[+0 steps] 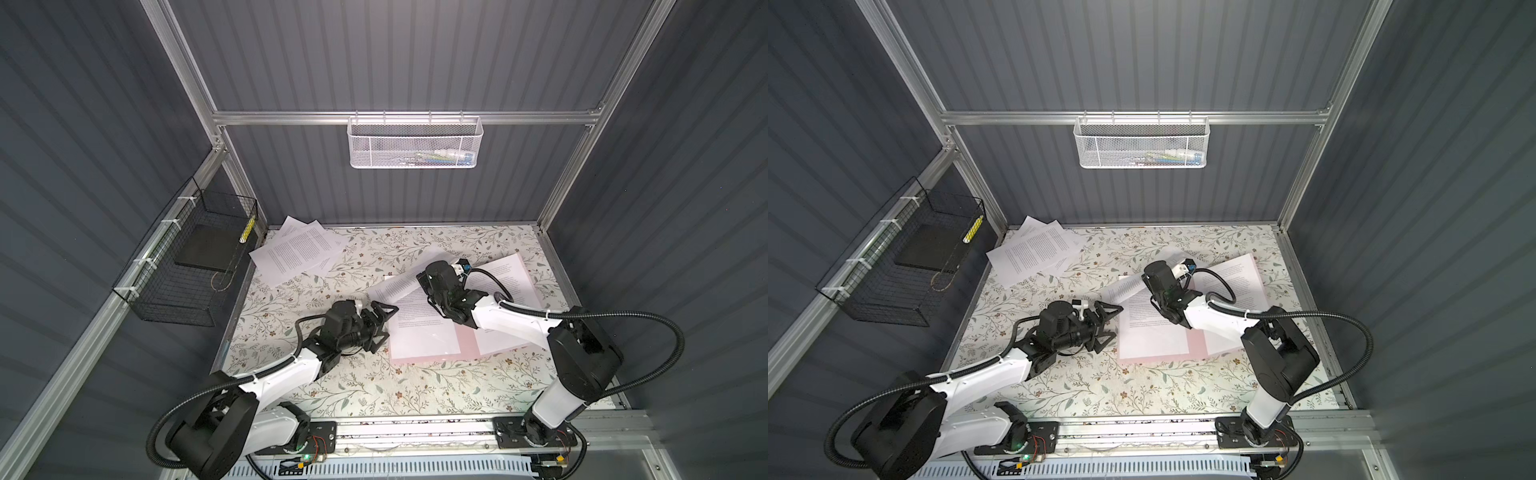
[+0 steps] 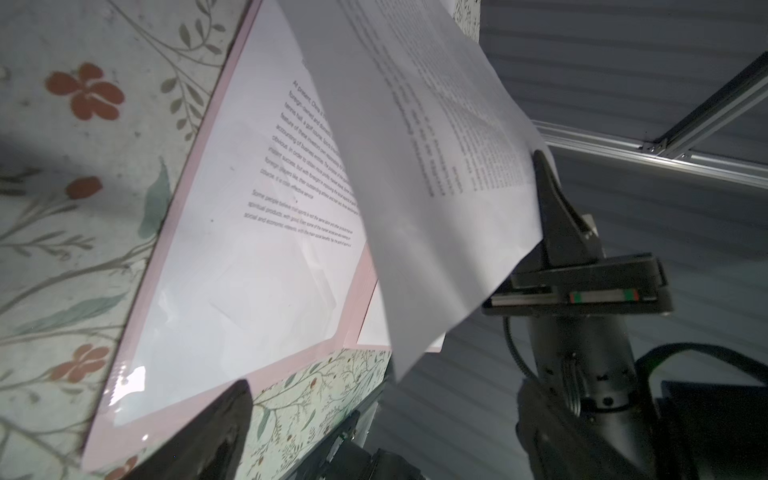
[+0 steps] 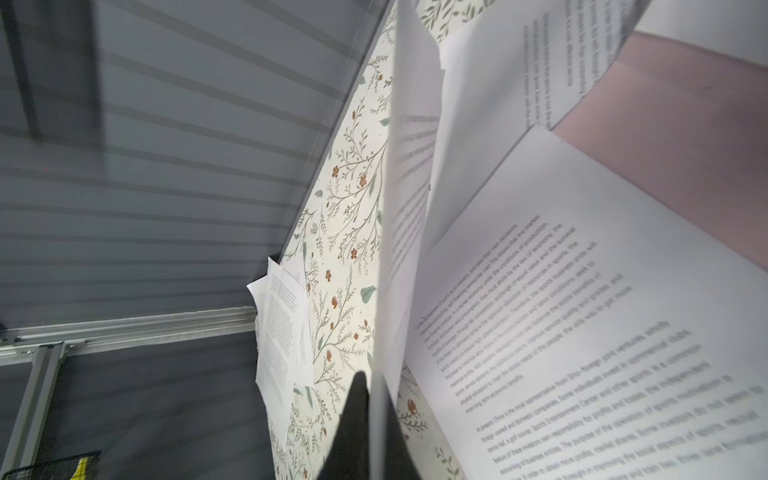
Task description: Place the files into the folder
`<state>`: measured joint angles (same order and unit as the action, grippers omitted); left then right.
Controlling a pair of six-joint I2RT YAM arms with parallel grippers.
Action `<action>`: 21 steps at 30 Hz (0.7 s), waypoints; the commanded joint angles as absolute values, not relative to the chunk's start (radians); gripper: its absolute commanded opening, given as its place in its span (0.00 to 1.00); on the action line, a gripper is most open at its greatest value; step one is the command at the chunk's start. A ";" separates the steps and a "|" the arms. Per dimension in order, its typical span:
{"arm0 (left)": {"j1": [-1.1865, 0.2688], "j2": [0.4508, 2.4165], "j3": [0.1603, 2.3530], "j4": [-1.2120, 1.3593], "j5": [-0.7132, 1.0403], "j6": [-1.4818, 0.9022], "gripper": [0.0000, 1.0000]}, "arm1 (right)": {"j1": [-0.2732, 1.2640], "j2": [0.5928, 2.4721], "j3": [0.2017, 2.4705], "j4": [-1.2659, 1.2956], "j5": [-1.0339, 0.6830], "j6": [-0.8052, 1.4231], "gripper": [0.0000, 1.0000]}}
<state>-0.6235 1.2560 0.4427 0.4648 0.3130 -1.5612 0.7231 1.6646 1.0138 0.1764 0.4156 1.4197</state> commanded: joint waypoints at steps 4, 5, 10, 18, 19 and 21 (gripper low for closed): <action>-0.679 1.324 0.440 0.681 0.115 -1.726 1.00 | 0.750 1.652 0.963 0.162 0.528 1.464 0.00; -0.687 1.335 0.443 0.694 0.094 -1.734 0.99 | 0.752 1.653 0.956 0.167 0.527 1.472 0.00; -0.720 1.405 0.477 0.728 0.007 -1.774 0.90 | 0.761 1.656 0.928 0.208 0.528 1.484 0.00; -0.765 1.573 0.533 0.865 -0.047 -1.846 0.51 | 0.778 1.652 0.901 0.221 0.563 1.499 0.00; -0.768 1.587 0.543 0.869 -0.052 -1.853 0.47 | 0.779 1.652 0.897 0.222 0.565 1.507 0.00; -0.778 1.610 0.558 0.876 -0.065 -1.863 0.41 | 0.782 1.652 0.888 0.231 0.573 1.515 0.00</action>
